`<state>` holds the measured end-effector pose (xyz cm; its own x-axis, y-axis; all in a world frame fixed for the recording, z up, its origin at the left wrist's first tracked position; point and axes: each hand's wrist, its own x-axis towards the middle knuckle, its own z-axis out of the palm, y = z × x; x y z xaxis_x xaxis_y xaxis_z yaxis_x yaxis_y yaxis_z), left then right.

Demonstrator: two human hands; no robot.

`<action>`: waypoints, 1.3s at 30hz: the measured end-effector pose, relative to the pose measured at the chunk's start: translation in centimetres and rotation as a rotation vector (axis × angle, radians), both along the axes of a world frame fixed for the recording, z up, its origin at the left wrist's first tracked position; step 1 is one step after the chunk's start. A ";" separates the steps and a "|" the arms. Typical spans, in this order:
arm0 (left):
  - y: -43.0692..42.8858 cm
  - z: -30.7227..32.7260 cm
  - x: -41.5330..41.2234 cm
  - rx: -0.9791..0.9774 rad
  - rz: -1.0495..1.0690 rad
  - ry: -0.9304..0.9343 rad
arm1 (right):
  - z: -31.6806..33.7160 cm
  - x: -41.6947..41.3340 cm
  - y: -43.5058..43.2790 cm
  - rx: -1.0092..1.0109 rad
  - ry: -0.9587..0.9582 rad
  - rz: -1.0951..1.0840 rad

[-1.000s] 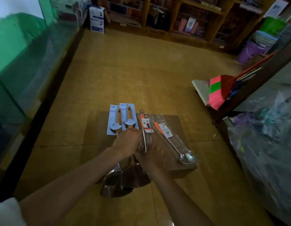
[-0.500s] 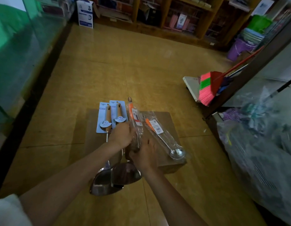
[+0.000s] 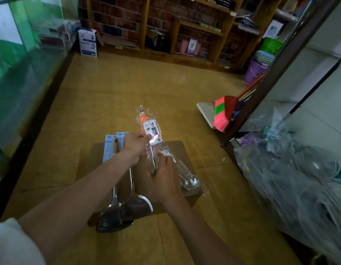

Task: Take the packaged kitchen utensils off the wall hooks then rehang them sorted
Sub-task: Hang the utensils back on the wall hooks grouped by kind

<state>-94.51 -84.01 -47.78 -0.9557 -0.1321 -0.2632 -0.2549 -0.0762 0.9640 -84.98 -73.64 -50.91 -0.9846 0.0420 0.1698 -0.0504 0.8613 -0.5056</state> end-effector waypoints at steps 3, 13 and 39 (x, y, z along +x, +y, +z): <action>-0.6 0.2 0.0 0.009 0.004 0.013 | 0.4 -1.1 -0.9 -0.081 0.010 -0.030; -1.9 0.6 0.3 0.012 -0.026 -0.008 | -0.6 -2.0 -2.1 -0.073 0.021 -0.054; 42.9 28.5 25.8 0.076 -0.723 0.468 | 22.8 24.4 38.3 -0.118 0.570 -0.664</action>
